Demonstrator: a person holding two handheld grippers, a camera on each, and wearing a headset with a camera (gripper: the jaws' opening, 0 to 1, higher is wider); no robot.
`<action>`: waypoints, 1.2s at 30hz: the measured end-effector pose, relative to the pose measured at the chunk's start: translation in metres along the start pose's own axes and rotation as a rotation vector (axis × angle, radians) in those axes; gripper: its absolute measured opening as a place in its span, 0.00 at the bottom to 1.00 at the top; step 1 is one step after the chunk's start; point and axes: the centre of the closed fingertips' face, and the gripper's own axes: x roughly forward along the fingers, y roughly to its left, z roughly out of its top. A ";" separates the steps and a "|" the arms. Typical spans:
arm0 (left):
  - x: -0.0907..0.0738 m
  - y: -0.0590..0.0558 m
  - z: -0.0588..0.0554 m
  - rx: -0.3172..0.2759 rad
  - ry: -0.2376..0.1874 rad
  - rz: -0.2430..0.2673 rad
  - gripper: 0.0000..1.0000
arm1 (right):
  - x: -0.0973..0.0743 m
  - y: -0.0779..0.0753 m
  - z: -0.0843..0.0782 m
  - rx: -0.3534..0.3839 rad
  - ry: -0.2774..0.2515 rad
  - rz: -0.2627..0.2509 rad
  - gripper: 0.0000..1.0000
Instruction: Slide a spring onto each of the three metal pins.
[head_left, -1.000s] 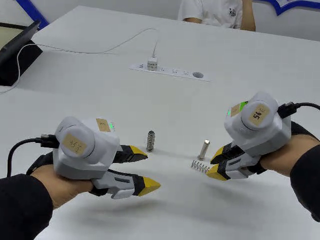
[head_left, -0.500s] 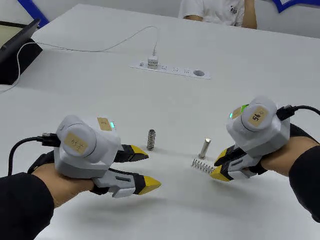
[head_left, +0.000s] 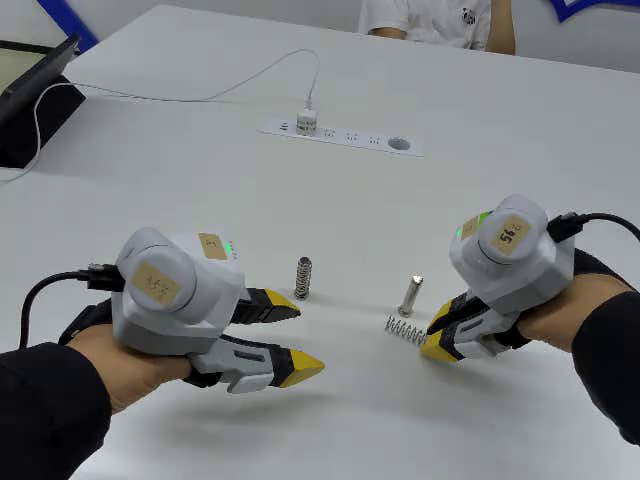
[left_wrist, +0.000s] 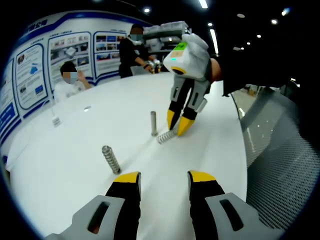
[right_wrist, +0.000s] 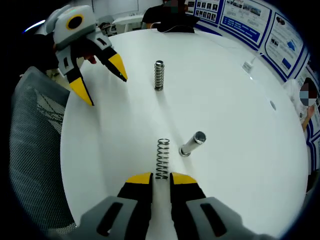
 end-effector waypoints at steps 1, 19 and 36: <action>0.000 0.000 0.000 0.000 0.001 -0.001 0.38 | 0.000 0.000 0.000 -0.002 0.001 0.000 0.15; 0.005 -0.002 0.003 0.014 0.008 -0.013 0.37 | 0.001 0.001 0.000 -0.029 0.009 0.004 0.12; 0.026 -0.007 0.007 0.103 0.042 -0.051 0.36 | -0.011 0.016 0.015 -0.064 -0.013 0.024 0.12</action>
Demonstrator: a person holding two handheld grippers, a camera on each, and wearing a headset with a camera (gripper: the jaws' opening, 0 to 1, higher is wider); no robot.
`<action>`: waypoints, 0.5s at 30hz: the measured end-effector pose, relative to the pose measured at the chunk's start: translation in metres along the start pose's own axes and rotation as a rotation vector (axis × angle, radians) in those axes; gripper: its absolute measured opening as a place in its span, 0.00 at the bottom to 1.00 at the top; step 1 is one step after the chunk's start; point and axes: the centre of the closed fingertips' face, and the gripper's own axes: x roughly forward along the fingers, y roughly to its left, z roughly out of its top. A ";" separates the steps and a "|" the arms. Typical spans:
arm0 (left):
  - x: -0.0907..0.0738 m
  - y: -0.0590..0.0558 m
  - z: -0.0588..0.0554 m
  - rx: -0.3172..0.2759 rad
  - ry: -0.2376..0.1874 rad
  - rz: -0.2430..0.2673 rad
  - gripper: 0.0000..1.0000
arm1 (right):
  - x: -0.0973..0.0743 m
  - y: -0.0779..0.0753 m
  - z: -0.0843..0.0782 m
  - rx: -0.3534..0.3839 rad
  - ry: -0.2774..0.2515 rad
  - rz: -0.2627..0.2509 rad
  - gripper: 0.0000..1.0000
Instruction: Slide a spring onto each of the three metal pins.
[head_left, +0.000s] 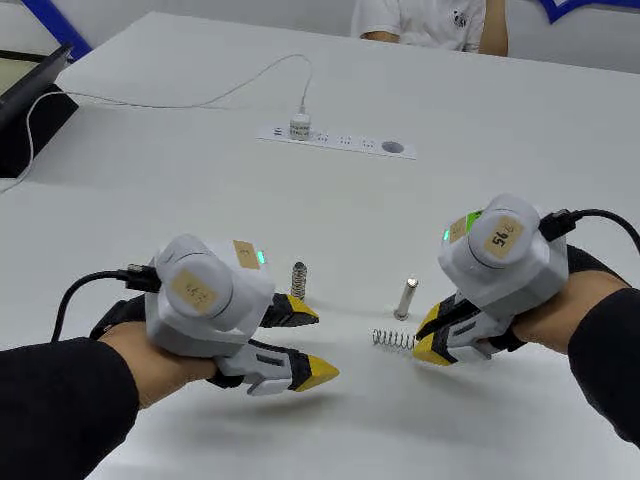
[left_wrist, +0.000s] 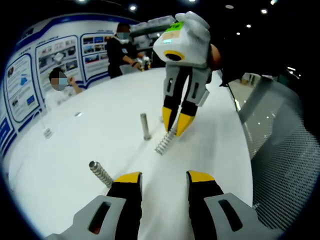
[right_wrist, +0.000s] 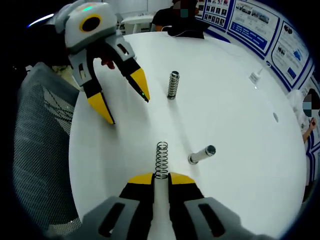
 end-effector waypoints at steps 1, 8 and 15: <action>0.002 0.000 0.000 0.008 0.002 -0.004 0.36 | -0.001 0.001 0.001 -0.002 0.000 0.001 0.12; 0.012 -0.002 0.005 0.050 0.011 -0.026 0.34 | -0.008 0.006 0.014 -0.033 -0.013 0.005 0.12; 0.019 -0.008 0.009 0.081 0.010 -0.046 0.33 | -0.015 0.016 0.027 -0.059 -0.032 0.019 0.12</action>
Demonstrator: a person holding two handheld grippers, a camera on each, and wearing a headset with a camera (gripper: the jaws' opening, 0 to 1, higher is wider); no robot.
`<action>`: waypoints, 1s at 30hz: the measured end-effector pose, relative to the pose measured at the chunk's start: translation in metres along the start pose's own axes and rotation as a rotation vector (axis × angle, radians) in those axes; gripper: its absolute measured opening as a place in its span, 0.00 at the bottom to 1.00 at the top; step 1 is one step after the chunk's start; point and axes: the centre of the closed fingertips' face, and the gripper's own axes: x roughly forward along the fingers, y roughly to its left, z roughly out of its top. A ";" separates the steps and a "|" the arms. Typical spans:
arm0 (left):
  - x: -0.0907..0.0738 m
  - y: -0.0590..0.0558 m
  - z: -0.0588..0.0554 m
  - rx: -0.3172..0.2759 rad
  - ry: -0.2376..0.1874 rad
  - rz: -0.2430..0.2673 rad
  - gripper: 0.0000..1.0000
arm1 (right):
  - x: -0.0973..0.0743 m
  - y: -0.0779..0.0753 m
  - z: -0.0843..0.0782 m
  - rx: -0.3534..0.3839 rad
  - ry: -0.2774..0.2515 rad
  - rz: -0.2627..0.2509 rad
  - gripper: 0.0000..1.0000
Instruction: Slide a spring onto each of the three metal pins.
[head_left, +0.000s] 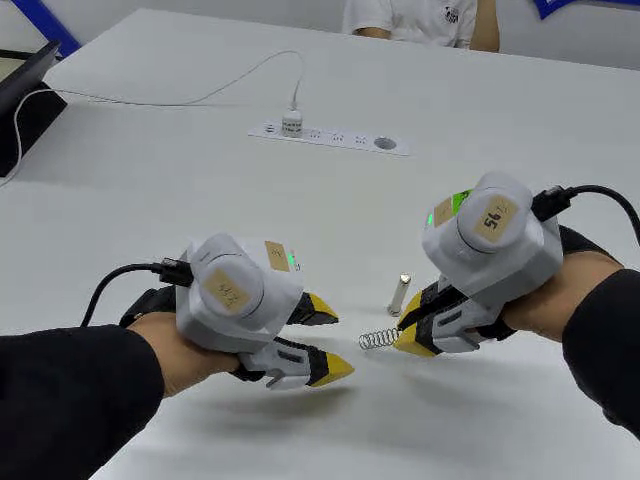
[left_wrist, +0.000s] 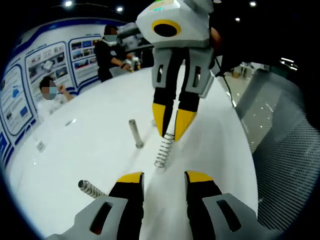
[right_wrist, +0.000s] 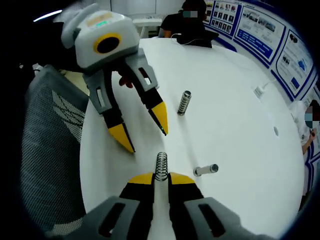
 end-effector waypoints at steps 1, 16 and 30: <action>0.001 0.000 0.000 0.002 0.001 -0.001 0.33 | -0.001 0.001 0.002 -0.002 -0.002 0.003 0.12; 0.001 -0.005 0.004 0.069 -0.012 0.001 0.20 | -0.009 0.019 0.027 -0.044 -0.028 0.052 0.12; 0.003 -0.010 0.006 0.055 -0.027 -0.003 0.11 | -0.015 0.020 0.037 -0.045 -0.055 0.054 0.12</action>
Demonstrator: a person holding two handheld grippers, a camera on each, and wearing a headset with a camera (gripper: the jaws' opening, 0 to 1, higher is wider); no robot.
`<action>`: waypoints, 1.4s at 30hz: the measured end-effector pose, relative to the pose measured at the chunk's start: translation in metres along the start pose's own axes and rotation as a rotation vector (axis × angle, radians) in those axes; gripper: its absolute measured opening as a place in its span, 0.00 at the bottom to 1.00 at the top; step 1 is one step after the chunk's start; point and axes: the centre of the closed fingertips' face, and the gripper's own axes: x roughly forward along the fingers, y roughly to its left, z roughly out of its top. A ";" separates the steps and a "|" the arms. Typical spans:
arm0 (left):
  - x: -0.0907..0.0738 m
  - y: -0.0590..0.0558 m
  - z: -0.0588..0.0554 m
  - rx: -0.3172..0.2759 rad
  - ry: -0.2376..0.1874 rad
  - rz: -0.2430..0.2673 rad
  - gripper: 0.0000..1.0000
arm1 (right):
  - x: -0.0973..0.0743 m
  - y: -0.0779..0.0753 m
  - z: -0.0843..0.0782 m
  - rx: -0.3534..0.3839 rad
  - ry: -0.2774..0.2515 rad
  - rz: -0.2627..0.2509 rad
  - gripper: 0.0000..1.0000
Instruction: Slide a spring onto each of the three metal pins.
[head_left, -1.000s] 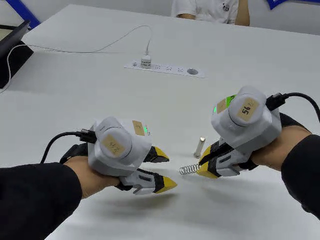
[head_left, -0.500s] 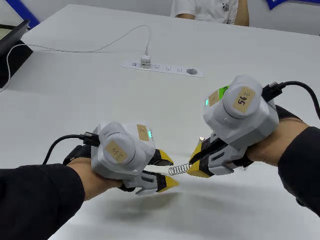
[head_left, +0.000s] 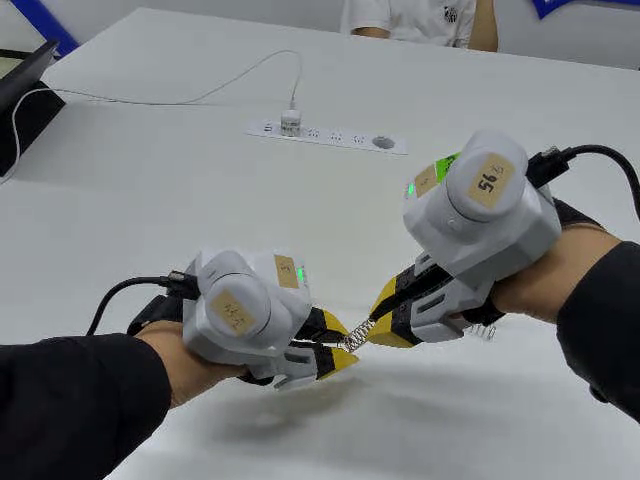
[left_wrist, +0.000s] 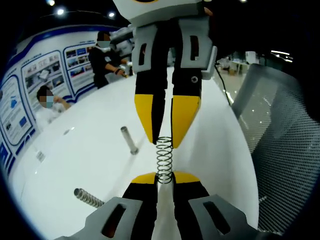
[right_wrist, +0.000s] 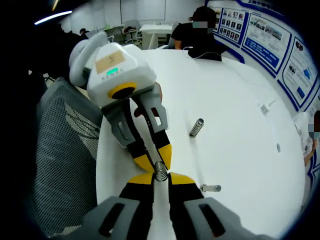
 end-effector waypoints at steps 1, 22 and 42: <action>0.000 0.000 0.000 -0.011 -0.002 -0.002 0.11 | 0.000 0.000 0.000 -0.003 0.001 -0.001 0.12; -0.001 0.001 0.012 -0.072 -0.070 0.014 0.11 | -0.001 -0.003 0.005 0.006 -0.027 -0.004 0.12; -0.006 0.005 0.011 -0.099 -0.085 0.038 0.24 | -0.011 -0.018 0.005 0.001 -0.007 -0.036 0.12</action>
